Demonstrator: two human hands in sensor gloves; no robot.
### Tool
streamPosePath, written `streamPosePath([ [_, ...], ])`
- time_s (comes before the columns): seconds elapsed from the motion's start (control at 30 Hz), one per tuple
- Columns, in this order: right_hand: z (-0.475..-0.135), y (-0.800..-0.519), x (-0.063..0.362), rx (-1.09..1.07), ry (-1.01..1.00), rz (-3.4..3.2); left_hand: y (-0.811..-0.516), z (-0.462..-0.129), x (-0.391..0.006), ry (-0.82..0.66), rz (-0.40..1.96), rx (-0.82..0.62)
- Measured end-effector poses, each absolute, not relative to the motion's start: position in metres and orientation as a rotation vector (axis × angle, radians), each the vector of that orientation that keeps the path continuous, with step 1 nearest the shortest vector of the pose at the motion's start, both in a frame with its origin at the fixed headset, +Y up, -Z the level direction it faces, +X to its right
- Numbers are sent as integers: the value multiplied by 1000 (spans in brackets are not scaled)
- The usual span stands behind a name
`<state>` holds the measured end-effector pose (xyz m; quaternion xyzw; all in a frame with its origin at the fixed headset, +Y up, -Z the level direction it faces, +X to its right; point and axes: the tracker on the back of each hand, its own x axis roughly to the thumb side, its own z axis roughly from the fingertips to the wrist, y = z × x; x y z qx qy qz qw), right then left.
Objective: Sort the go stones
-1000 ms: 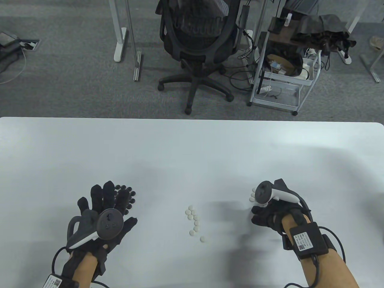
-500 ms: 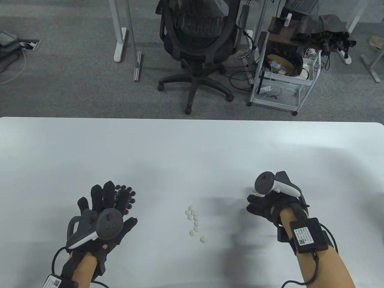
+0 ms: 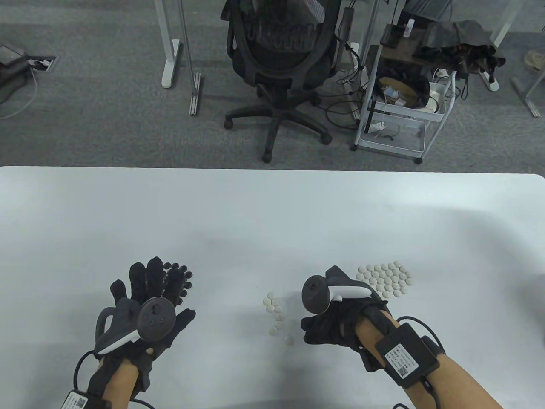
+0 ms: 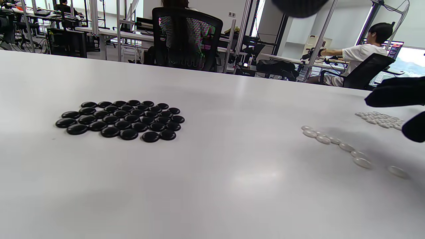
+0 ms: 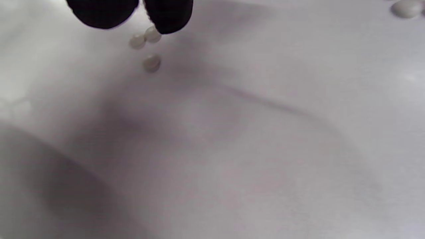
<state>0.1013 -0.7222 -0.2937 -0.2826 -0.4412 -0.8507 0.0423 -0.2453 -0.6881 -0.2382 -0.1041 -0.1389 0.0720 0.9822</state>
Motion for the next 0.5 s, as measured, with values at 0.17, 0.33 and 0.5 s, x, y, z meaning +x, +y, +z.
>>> streamPosePath([
  [0.17,-280,-736,84,-950,-1380,-2535,-688,-238,-246,-277,151,-209],
  [0.33,-275,-756,81,-957,-1406,-2503,-688,-238,-246,-275,150,-211],
  [0.5,-276,-752,105,-918,-1370,-2570,-690,-238,-246,-274,150,-219],
])
